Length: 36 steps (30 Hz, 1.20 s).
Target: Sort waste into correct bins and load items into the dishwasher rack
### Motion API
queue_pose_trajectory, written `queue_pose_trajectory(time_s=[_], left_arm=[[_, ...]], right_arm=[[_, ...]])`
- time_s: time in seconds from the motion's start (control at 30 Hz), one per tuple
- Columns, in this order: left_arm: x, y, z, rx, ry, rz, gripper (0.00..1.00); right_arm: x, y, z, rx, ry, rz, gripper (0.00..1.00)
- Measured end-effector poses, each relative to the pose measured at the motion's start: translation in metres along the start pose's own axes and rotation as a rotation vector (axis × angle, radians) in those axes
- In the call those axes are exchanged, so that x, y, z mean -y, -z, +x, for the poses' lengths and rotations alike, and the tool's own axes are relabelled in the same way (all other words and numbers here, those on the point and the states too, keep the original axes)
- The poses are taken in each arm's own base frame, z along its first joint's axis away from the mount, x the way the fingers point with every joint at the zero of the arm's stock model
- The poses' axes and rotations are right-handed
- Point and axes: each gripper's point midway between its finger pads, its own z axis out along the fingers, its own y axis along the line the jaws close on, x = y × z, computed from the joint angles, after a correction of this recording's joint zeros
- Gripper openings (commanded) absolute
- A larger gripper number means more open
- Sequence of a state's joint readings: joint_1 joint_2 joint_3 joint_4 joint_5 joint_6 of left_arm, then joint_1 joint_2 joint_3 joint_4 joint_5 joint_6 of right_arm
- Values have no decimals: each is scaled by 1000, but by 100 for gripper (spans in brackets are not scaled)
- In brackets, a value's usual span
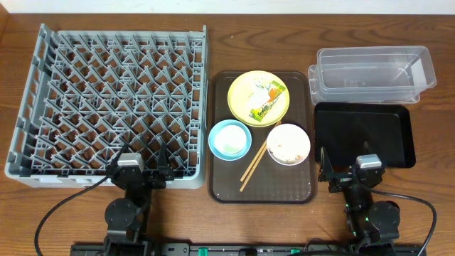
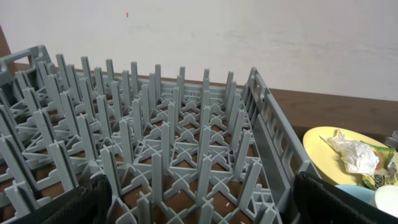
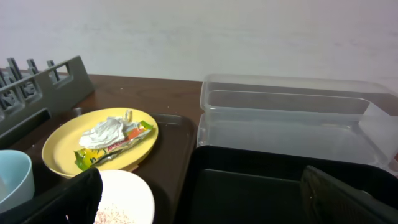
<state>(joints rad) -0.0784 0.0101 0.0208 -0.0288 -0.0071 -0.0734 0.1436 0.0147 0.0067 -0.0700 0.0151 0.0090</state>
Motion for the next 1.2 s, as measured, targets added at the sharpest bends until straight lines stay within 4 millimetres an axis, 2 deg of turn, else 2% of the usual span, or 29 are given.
queue_pose_trajectory(time_s=[0.97, 1.07, 1.2], left_arm=[[0, 0, 0, -1, 8, 0, 95], [-1, 0, 5, -40, 6, -6, 95], [-4, 2, 22, -166, -2, -26, 95]], right_arm=[[0, 0, 0, 0, -31, 0, 99], [0, 0, 0, 0, -40, 0, 99], [0, 1, 0, -17, -47, 1, 99]])
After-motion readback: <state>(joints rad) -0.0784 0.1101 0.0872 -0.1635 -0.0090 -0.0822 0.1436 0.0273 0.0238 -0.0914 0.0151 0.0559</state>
